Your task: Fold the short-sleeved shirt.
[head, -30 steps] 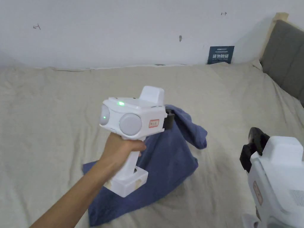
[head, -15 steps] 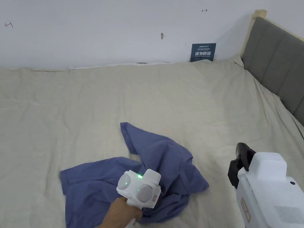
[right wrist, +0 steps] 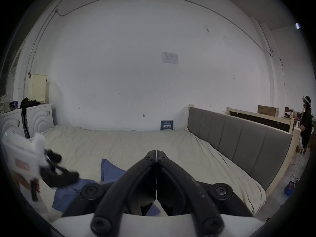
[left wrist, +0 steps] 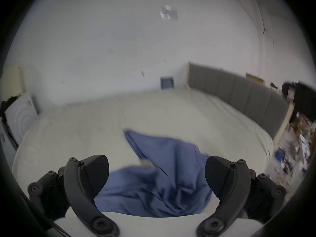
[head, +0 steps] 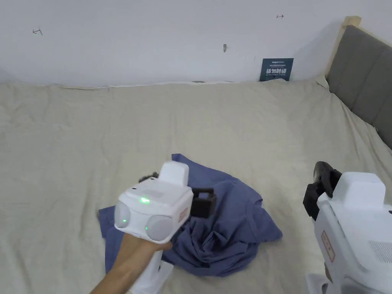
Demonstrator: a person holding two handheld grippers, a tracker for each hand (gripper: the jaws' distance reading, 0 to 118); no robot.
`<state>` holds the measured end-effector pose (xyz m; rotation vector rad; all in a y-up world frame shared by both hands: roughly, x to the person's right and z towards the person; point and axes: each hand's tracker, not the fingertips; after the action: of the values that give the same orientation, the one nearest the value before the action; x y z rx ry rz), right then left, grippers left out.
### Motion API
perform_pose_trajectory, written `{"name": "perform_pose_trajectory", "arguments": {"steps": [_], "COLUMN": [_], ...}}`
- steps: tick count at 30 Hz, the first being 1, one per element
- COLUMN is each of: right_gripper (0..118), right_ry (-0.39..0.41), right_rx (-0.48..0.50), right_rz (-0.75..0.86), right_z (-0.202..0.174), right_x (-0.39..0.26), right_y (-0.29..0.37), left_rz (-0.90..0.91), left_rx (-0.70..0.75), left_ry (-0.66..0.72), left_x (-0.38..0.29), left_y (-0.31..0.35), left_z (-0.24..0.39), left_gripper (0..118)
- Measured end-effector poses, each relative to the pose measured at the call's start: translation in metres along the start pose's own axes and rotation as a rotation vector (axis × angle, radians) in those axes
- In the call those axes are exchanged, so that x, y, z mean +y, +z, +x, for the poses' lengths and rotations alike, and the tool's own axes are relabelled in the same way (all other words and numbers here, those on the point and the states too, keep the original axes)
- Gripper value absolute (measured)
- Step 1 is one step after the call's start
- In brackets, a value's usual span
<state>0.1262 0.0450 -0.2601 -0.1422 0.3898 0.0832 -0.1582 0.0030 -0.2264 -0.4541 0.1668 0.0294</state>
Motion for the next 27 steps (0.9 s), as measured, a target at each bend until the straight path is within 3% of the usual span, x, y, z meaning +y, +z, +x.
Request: {"name": "perform_pose_trajectory", "arguments": {"steps": [6,10,13,15,16,23,27], "right_gripper": [2,2,2,2,2,2,2], "right_ry": [-0.005,0.0,0.01,0.013,0.013,0.014,0.021], "right_rx": [0.036,0.058,0.082,0.093,0.098,0.121,0.118], "right_rz": [0.065,0.09,0.097,0.098,0.098,0.083,0.07], "right_z": [-0.018,-0.033,-0.044,-0.05,-0.053,-0.061,-0.061], "right_x": [0.02,0.029,0.033,0.033,0.033,0.029,0.024], "right_y": [0.001,-0.002,-0.005,-0.005,-0.005,-0.01,-0.012], "left_rz": [0.325,0.409,0.405,0.397,0.379,0.288,0.01], "left_rx": [0.271,0.409,0.416,0.404,0.389,0.374,0.272], "left_ry": [0.109,0.096,0.084,0.088,0.092,0.12,0.319], "left_x": [0.026,0.02,0.012,0.007,0.006,0.0,-0.015], "left_y": [0.072,0.094,0.104,0.108,0.108,0.092,0.067], "left_z": [-0.053,-0.085,-0.099,-0.105,-0.108,-0.114,-0.132], "left_gripper": [115,109,71,11,1,0,0]}}
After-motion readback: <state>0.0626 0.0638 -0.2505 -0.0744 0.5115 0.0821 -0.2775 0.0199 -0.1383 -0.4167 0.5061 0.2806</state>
